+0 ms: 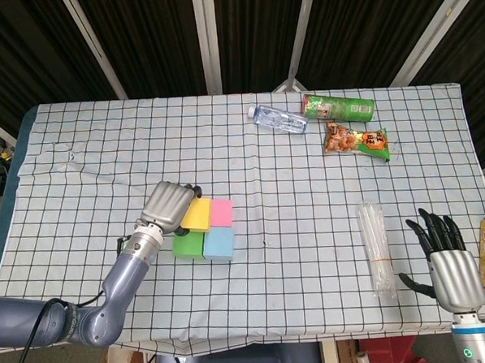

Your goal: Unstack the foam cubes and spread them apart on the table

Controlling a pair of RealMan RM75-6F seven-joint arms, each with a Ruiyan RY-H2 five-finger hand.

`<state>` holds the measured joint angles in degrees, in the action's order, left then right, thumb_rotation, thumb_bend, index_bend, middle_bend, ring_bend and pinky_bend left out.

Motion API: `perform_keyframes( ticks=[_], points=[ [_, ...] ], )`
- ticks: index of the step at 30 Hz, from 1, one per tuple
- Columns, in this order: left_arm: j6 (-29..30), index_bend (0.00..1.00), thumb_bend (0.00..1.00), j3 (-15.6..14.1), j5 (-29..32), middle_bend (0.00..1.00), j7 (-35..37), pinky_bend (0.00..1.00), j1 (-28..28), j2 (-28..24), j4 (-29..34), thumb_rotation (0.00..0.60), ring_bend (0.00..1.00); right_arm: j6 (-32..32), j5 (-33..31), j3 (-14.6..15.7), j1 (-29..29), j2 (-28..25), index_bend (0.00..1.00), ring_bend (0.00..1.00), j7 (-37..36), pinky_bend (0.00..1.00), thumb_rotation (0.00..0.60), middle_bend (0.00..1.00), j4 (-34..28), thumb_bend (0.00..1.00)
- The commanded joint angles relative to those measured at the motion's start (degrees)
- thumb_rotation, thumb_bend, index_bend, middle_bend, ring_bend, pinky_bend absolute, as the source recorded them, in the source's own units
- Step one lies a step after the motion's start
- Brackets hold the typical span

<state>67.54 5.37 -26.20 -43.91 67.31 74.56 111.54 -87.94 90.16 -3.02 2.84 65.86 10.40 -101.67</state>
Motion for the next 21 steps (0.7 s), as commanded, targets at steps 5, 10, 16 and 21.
perform_keyframes(
  ticks=[5,10,16,21],
  points=[
    [6.52,0.32,0.30,-1.32,-9.32,0.48,-0.06,0.45,-3.35,-1.16,-2.21,0.600,0.47,-0.01,-0.21,-0.10,0.02,0.06,0.17,0.07,0.05,0.00,0.600,0.04,0.08,0.06],
    [10.75,0.32,0.28,-3.30,-12.51,0.45,-0.86,0.44,-6.77,-1.89,-5.85,0.600,0.47,0.10,-0.32,-0.16,0.10,0.14,0.17,0.07,0.19,0.00,0.600,0.04,0.08,0.06],
    [12.36,0.30,0.24,-4.60,-12.28,0.43,-2.27,0.43,-9.96,0.42,-13.91,0.600,0.46,0.46,-0.40,-0.17,0.33,0.39,0.17,0.07,0.70,0.00,0.600,0.04,0.09,0.06],
    [12.57,0.26,0.17,-5.55,-12.51,0.38,-5.64,0.42,-11.45,3.24,-19.95,0.600,0.42,0.66,-0.57,-0.16,0.40,0.42,0.17,0.07,0.58,0.00,0.600,0.04,0.13,0.06]
  ],
)
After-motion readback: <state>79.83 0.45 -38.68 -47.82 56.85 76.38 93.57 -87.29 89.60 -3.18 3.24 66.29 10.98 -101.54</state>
